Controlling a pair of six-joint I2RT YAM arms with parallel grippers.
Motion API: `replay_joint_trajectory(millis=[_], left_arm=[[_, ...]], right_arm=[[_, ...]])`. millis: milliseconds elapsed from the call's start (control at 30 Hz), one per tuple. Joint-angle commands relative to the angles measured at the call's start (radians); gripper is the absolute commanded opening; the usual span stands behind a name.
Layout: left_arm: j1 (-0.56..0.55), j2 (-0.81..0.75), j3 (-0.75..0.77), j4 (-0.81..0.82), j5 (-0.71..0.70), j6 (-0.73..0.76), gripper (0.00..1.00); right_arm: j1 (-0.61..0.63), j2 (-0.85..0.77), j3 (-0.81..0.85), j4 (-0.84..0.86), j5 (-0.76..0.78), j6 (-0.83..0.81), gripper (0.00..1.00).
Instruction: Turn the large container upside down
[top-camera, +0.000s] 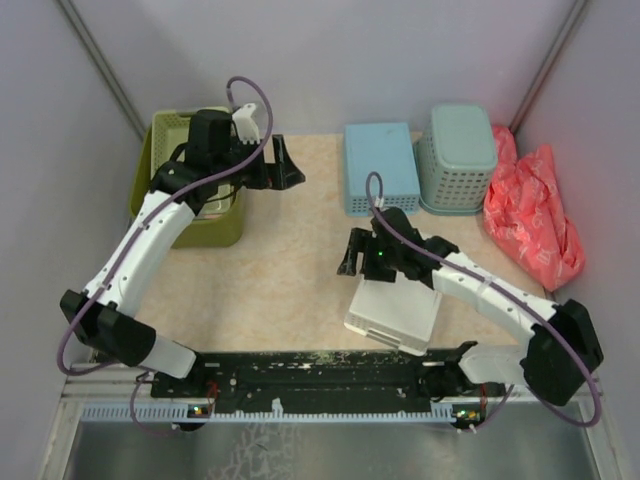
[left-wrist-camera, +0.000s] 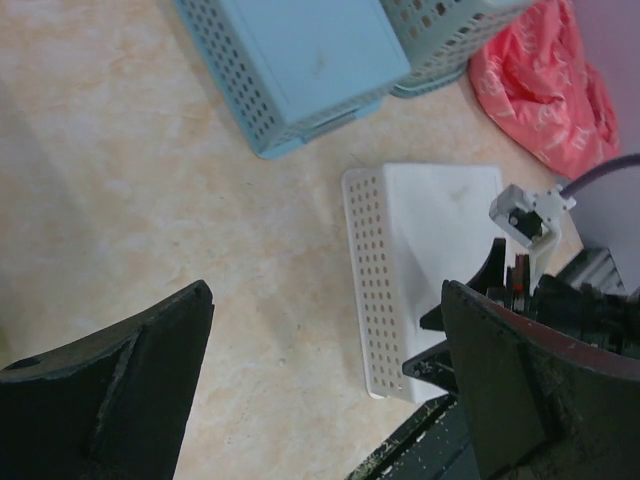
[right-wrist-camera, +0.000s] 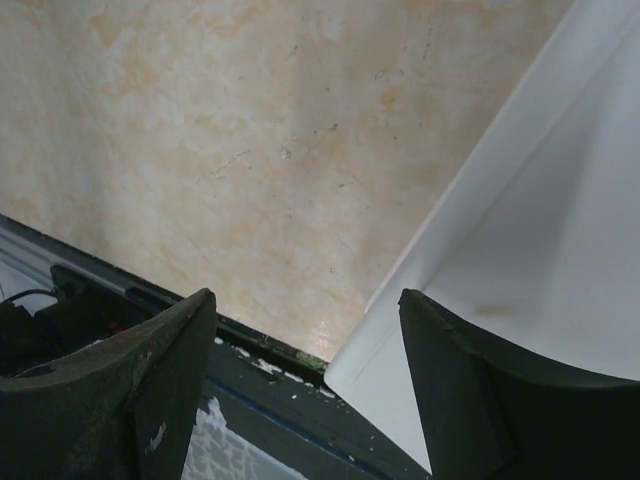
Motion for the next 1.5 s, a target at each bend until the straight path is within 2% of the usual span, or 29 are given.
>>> replay_joint_trajectory(millis=[0,133,300,467,633,733,833,967,1167,1300,1467], left_arm=[[0.039,-0.024,-0.036,-0.053,-0.153,-0.039,1.0],[0.046,-0.039,-0.057,-0.051,-0.153,-0.03,1.0],[0.046,-0.082,-0.12,-0.033,-0.151,-0.03,1.0],[0.047,-0.108,-0.174,-0.018,-0.089,-0.014,1.0],[0.047,-0.084,-0.156,0.007,-0.046,-0.015,1.0],[0.047,-0.069,-0.139,0.013,-0.038,-0.019,1.0],[0.048,-0.062,-0.135,0.01,-0.043,-0.017,1.0],[0.048,-0.062,-0.136,0.001,-0.057,-0.009,1.0],[0.049,-0.061,-0.122,-0.024,-0.11,0.021,1.0],[0.047,-0.046,-0.086,-0.057,-0.17,0.037,1.0],[0.068,-0.019,-0.04,-0.108,-0.254,0.049,1.0]], right_arm=[[0.068,0.102,0.075,0.133,0.044,0.048,0.74],[0.112,0.248,0.12,0.155,0.066,0.044,0.74],[0.124,0.355,0.201,-0.002,0.19,0.084,0.76],[0.095,0.267,0.169,-0.217,0.407,0.043,0.81],[-0.078,0.136,0.101,-0.377,0.5,0.026,0.81],[-0.113,0.055,0.114,-0.367,0.493,-0.009,0.81],[-0.111,0.01,0.13,-0.326,0.415,-0.035,0.8],[-0.088,-0.014,0.107,-0.26,0.315,-0.052,0.8],[-0.055,0.007,0.041,-0.197,0.279,-0.077,0.8],[-0.06,0.055,0.023,-0.222,0.367,-0.06,0.82],[-0.096,0.143,0.074,-0.417,0.575,0.054,0.84]])
